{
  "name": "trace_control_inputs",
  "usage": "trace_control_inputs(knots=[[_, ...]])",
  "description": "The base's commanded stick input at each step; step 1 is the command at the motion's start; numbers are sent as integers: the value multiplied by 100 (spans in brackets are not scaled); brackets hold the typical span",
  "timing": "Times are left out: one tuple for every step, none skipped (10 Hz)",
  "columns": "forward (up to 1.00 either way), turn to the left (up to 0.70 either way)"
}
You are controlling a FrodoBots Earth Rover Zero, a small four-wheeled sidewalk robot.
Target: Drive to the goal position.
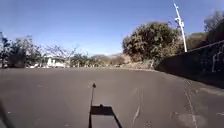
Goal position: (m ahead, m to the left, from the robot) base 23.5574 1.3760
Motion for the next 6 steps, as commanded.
trace_control_inputs(knots=[[100,0],[100,0],[100,0],[100,0],[100,0],[100,0]])
